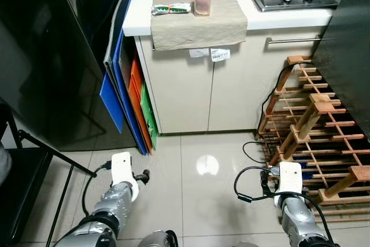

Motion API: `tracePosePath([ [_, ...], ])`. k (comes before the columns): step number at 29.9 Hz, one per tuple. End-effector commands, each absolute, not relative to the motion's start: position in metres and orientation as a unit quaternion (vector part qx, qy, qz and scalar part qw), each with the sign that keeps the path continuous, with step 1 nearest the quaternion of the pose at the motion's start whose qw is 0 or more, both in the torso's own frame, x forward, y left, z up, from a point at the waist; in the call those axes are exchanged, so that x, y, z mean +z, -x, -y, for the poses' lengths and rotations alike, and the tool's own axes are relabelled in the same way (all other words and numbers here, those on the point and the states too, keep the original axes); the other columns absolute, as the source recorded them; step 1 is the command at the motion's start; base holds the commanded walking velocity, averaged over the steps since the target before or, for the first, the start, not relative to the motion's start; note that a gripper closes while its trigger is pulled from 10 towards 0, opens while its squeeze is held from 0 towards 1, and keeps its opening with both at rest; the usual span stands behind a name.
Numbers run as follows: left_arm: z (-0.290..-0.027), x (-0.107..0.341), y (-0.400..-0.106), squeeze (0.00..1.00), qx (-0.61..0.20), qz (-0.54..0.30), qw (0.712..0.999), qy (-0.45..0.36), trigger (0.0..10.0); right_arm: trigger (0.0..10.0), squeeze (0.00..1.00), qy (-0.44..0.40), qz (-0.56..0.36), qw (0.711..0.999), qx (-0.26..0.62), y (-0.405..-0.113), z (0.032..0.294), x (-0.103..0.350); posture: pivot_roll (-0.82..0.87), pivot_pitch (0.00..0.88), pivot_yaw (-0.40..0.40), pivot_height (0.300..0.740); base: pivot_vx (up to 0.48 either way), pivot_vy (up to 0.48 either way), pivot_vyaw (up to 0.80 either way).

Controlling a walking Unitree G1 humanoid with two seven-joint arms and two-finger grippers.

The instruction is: Restocking fridge

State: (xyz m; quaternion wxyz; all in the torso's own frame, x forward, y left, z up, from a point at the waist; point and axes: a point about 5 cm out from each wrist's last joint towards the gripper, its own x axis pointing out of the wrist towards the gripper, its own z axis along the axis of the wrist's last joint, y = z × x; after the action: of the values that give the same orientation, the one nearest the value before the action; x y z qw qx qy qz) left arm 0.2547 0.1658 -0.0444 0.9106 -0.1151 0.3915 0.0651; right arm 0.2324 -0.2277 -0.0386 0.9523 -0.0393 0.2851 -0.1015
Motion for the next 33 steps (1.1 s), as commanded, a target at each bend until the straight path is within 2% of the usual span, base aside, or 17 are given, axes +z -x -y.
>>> tracePosePath([
  [1,-0.169,-0.049,-0.248,0.0,0.08,-0.399,0.905,0.119,10.0,10.0,0.49,0.047,-0.285,0.953,-0.094,-0.231,0.224,-0.04,-0.18,0.064,0.076,0.732,0.0,0.0,0.0],
  [6,-0.183,-0.054,-0.239,0.0,0.08,-0.417,0.902,0.081,10.0,10.0,0.49,0.043,-0.304,0.95,-0.059,-0.231,0.207,-0.045,-0.12,0.059,0.031,0.732,0.0,0.0,0.0],
  [14,-0.198,-0.055,-0.234,0.0,0.1,-0.409,0.903,0.088,10.0,10.0,0.49,0.035,-0.307,0.95,-0.048,-0.23,0.198,-0.048,-0.1,0.081,0.035,0.732,0.0,0.0,0.0],
  [17,-0.198,-0.054,-0.235,0.0,0.1,-0.404,0.904,0.095,10.0,10.0,0.49,0.024,-0.313,0.947,-0.063,-0.23,0.204,-0.048,-0.12,0.072,0.063,0.732,0.0,0.0,0.0],
  [19,-0.197,-0.052,-0.238,0.0,0.1,-0.389,0.906,0.132,10.0,10.0,0.49,0.003,-0.312,0.946,-0.083,-0.231,0.209,-0.047,-0.12,0.065,0.072,0.732,0.0,0.0,0.0],
  [25,-0.194,-0.051,-0.241,0.0,0.091,-0.401,0.908,0.086,10.0,10.0,0.49,0.036,-0.319,0.945,-0.069,-0.235,0.211,-0.045,-0.13,0.025,0.068,0.732,0.0,0.0,0.0],
  [33,-0.186,-0.054,-0.238,0.0,0.074,-0.411,0.906,0.071,10.0,10.0,0.49,0.028,-0.314,0.945,-0.082,-0.231,0.218,-0.045,-0.15,0.037,0.057,0.732,0.0,0.0,0.0],
])
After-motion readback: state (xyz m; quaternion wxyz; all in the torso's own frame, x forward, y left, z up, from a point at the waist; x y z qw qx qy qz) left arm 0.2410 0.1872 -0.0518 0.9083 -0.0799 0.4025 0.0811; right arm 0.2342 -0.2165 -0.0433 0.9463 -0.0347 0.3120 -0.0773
